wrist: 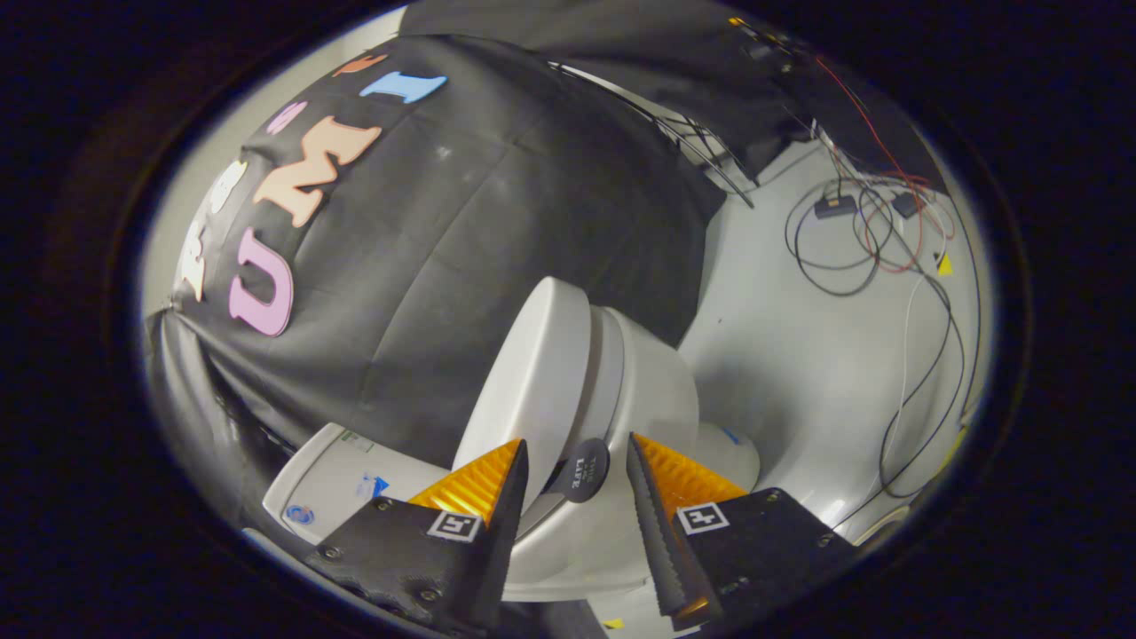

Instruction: Open the toilet lid.

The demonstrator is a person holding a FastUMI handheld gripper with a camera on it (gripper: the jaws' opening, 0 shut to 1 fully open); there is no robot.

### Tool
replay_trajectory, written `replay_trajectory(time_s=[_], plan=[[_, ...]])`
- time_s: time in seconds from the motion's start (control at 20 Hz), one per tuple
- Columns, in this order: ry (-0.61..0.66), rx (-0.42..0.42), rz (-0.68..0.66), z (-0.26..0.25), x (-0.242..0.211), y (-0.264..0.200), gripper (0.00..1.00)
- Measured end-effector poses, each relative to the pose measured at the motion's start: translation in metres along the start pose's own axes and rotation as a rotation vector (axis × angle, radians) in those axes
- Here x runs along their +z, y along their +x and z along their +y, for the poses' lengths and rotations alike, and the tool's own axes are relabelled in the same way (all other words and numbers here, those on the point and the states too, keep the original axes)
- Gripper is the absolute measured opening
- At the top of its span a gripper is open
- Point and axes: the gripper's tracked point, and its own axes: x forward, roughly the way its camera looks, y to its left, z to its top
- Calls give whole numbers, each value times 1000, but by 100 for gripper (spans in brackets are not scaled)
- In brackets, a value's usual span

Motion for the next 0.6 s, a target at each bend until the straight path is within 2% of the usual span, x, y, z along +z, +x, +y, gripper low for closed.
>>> replay_trajectory(time_s=[0.1, 0.15, 0.2, 0.25, 0.4, 0.6], plan=[[12, 16, 8, 4, -4, 0, 65], [-1, -9, 20, -6, -5, 6, 51], [7, 6, 18, -4, -6, 15, 37], [4, 1, 24, -1, -4, 3, 37], [-45, -12, 39, -8, -4, 0, 5], [-95, -30, 48, 4, 2, 5, 5]])
